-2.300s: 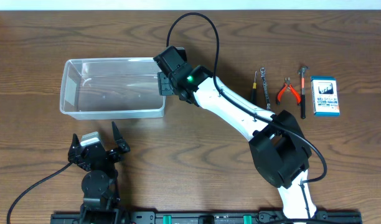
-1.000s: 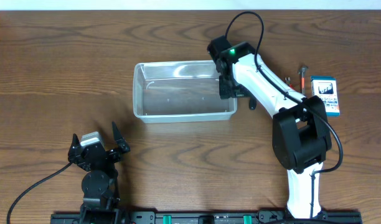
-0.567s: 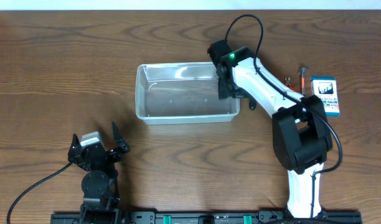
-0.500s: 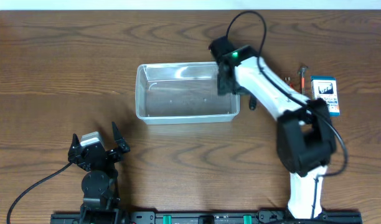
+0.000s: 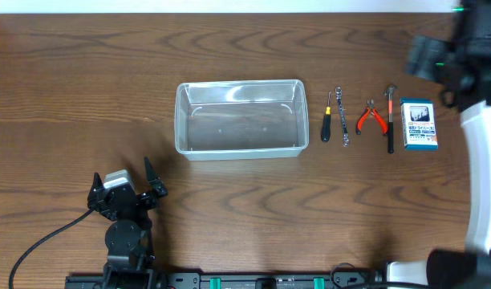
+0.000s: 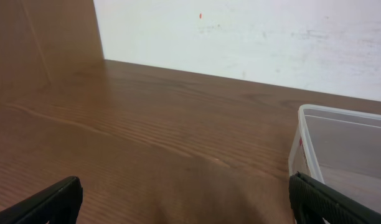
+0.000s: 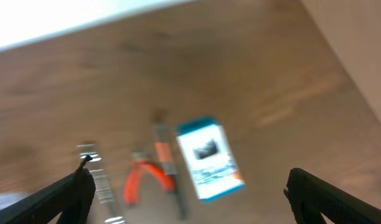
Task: Pack container
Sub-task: 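Lift the right gripper away and move it toward the blue box, then grasp the blue-and-white screwdriver set box with the right gripper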
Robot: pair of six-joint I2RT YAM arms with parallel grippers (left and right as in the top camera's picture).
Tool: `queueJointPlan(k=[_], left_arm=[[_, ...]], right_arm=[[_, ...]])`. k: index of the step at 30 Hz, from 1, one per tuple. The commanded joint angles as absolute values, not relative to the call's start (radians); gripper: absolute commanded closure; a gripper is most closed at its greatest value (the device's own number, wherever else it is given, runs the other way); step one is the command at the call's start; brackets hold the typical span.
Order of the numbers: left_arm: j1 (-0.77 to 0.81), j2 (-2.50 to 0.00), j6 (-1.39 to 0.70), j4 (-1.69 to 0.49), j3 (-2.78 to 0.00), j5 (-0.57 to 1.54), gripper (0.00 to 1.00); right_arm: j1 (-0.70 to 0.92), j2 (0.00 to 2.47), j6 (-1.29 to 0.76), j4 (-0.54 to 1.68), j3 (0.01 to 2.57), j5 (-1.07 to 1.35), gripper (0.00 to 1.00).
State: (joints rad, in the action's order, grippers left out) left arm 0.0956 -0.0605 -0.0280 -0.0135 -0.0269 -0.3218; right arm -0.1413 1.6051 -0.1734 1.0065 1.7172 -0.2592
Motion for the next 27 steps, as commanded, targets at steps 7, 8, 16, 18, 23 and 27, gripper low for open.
queueJointPlan(k=[7, 8, 16, 18, 23, 27], left_arm=[[0.099, -0.057, -0.027, -0.041, -0.004, -0.342, 0.02], [0.099, -0.057, -0.027, -0.041, -0.004, -0.341, 0.02], [0.099, -0.057, -0.027, -0.041, -0.004, -0.341, 0.02], [0.099, -0.057, -0.027, -0.041, -0.004, -0.341, 0.02], [0.099, -0.057, -0.027, -0.041, -0.004, -0.342, 0.02], [0.099, -0.057, -0.027, -0.041, -0.004, -0.342, 0.02]], right_arm=[[-0.382, 1.9, 0.107, 0.996, 1.669, 0.064, 0.01], [-0.382, 1.929, 0.132, 0.992, 1.669, 0.063, 0.01], [-0.361, 2.104, 0.215, 0.972, 1.669, 0.049, 0.01], [-0.36, 2.136, 0.189, 0.968, 1.669, -0.02, 0.01], [-0.361, 2.181, 0.18, 0.96, 1.668, -0.044, 0.01], [-0.36, 2.197, 0.18, 0.957, 1.668, -0.041, 0.01]])
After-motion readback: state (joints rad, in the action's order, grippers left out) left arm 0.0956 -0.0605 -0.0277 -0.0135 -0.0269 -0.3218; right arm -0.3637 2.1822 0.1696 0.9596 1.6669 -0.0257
